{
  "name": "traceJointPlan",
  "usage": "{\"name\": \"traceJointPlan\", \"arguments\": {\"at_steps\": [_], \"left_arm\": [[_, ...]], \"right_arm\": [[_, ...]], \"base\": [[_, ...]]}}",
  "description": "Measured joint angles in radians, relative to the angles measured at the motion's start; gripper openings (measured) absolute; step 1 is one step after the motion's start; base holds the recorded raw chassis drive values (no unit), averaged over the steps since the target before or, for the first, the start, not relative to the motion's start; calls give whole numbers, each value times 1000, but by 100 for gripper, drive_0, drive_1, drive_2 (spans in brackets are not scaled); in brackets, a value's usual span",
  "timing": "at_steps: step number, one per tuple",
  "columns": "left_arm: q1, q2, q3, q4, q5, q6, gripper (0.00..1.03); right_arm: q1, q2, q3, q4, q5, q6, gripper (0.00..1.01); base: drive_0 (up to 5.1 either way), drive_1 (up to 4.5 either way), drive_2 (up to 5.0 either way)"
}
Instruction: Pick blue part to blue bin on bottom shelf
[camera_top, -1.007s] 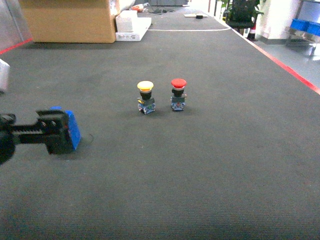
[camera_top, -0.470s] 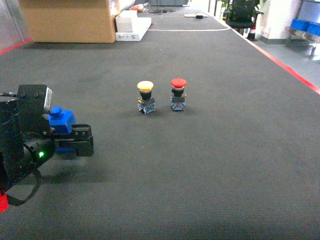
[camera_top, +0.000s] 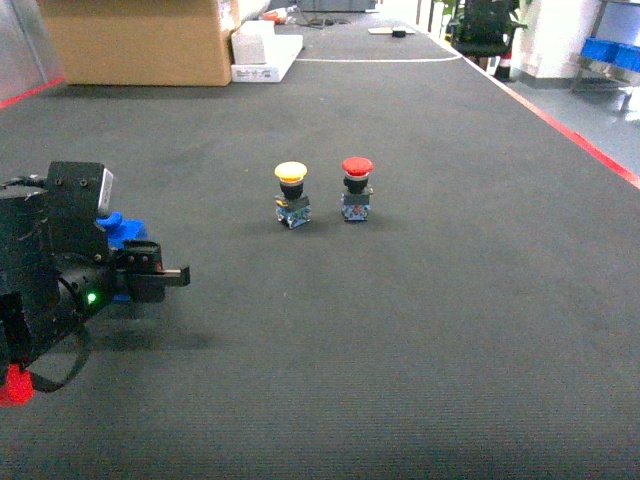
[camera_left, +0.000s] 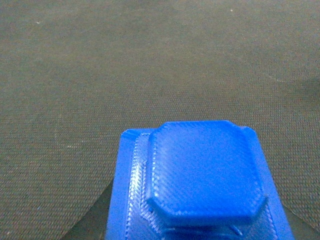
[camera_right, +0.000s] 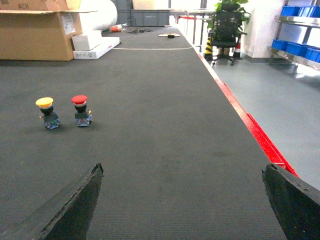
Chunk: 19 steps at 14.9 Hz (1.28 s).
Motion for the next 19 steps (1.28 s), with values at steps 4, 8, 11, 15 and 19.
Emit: {"name": "traceJointPlan", "arguments": {"at_steps": [4,8,11,15,19], "left_arm": [[-59,-498,-464,-27,-41,-40,44],[-68,-1173,-574,-463,-102,-45,44],[-125,-1542,-572,-721,-163,-35,44],[-257,-1979,-573,-1154,-335,-99,44],[-186,-2020,-584,-1206,-305,-134,43]], "right_arm": [[0,0,0,0,0,0,98],[0,0,0,0,0,0,98],[0,0,0,0,0,0,98],[0,0,0,0,0,0,98],[0,0,0,0,0,0,98]], "base": [[0,0,0],[0,0,0],[0,0,0],[0,0,0],[0,0,0]]}}
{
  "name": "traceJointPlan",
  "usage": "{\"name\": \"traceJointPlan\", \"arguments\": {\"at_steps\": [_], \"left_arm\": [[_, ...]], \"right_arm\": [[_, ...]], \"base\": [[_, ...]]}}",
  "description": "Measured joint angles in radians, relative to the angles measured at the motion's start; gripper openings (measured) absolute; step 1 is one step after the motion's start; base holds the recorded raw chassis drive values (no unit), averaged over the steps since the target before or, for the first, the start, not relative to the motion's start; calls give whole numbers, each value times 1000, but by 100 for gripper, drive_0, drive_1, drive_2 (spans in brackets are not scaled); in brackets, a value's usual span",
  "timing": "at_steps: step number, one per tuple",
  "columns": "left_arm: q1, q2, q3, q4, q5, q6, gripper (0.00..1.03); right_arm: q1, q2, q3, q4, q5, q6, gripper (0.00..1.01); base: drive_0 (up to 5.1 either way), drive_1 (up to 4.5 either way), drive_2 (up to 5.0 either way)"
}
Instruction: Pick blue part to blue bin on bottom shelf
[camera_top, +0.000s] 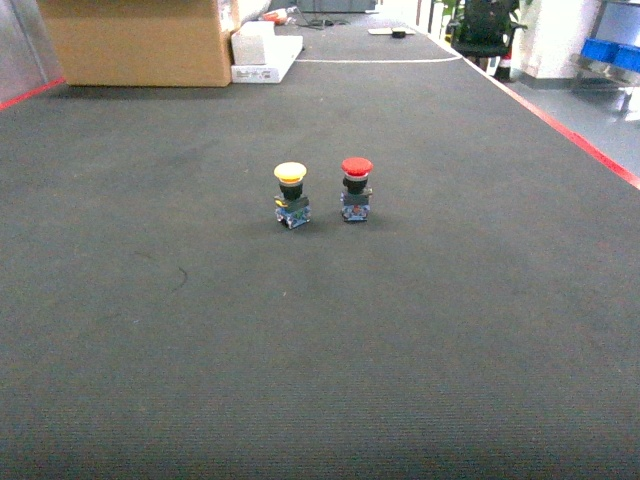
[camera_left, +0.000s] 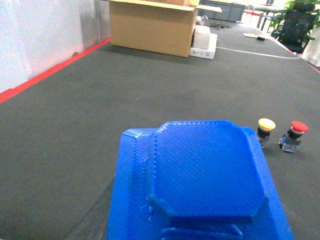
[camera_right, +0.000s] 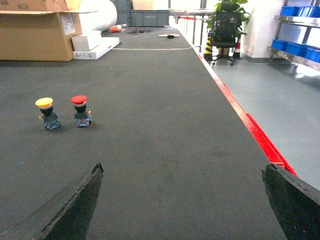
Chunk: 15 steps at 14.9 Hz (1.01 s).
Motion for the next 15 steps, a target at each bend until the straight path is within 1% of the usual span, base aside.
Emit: {"name": "traceJointPlan", "arguments": {"at_steps": [15], "left_arm": [[0,-2,0,0,3,0,43]], "right_arm": [[0,0,0,0,0,0,98]], "base": [[0,0,0]]}}
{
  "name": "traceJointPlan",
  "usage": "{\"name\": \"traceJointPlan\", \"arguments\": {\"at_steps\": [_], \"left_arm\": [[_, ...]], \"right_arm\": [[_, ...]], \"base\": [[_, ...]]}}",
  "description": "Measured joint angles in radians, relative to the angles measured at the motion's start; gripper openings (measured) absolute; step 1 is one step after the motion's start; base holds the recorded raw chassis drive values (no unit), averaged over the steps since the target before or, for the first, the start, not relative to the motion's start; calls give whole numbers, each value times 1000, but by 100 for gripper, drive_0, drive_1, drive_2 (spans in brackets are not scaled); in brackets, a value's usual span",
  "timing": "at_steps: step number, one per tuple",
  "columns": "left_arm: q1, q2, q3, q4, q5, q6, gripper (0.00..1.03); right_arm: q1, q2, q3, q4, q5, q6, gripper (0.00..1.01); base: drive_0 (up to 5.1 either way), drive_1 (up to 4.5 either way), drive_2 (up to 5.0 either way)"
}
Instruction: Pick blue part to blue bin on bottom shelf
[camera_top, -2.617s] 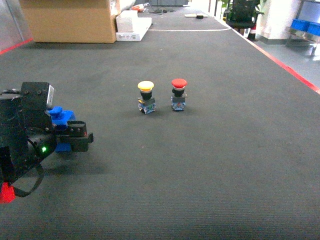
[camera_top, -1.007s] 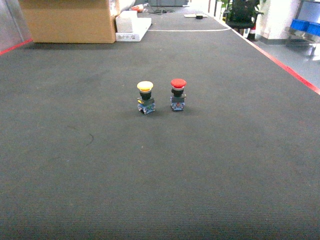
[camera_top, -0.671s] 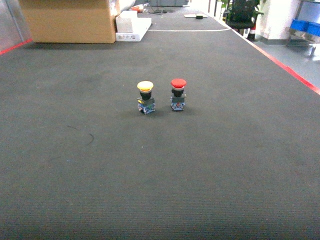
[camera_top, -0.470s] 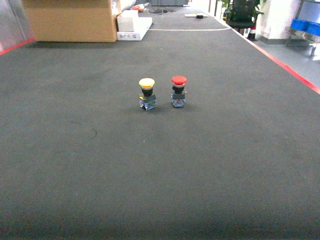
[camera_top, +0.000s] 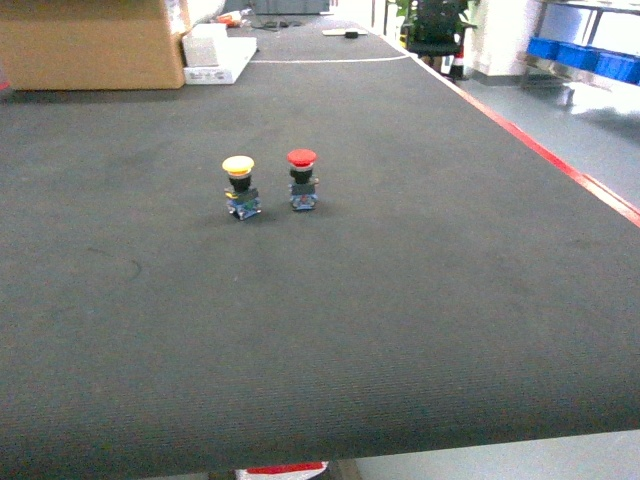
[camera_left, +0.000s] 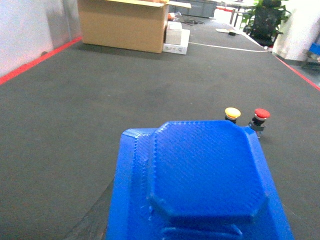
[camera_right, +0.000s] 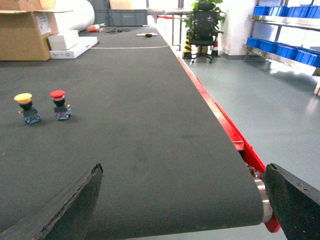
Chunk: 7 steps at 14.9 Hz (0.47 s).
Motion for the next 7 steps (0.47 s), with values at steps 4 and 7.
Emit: {"name": "traceJointPlan", "arguments": {"at_steps": [4,7], "left_arm": [[0,0,0,0,0,0,43],[0,0,0,0,0,0,43]], "right_arm": [[0,0,0,0,0,0,98],[0,0,0,0,0,0,98]], "base": [[0,0,0],[0,0,0]]}}
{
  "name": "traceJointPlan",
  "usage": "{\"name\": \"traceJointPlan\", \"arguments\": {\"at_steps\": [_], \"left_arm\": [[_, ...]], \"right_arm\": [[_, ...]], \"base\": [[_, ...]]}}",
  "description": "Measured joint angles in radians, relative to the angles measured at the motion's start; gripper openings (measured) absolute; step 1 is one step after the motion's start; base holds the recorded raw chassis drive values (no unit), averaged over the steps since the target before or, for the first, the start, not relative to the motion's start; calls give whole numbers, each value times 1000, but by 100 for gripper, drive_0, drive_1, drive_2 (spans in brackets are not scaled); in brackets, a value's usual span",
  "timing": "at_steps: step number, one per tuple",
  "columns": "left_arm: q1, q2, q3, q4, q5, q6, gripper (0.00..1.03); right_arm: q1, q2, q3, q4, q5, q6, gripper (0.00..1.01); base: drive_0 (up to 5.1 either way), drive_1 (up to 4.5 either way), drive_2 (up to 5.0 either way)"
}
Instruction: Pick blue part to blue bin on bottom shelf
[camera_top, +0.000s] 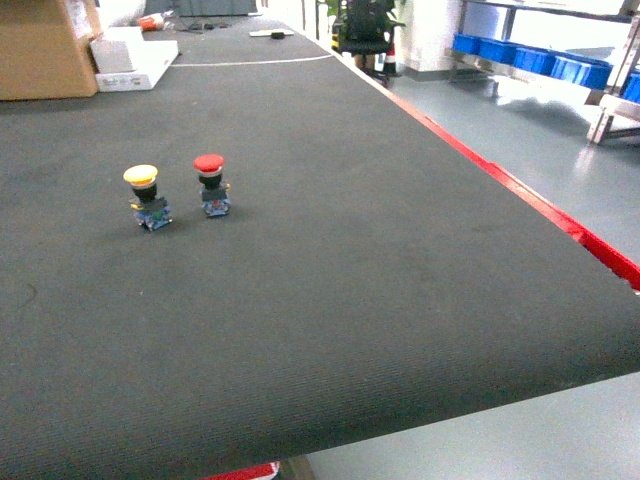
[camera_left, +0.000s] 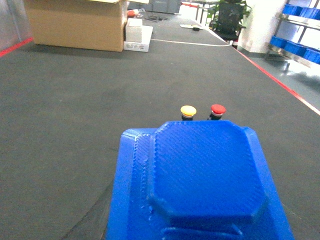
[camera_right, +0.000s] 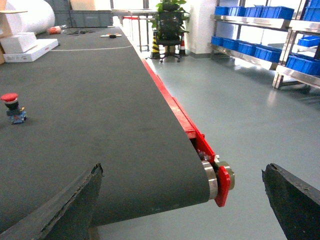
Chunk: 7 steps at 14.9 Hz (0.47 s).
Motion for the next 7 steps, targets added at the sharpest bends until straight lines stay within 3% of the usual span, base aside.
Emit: {"name": "traceJointPlan", "arguments": {"at_steps": [4,7], "left_arm": [[0,0,0,0,0,0,43],[0,0,0,0,0,0,43]], "right_arm": [[0,0,0,0,0,0,98],[0,0,0,0,0,0,98]], "base": [[0,0,0],[-157,-157,-157]]}}
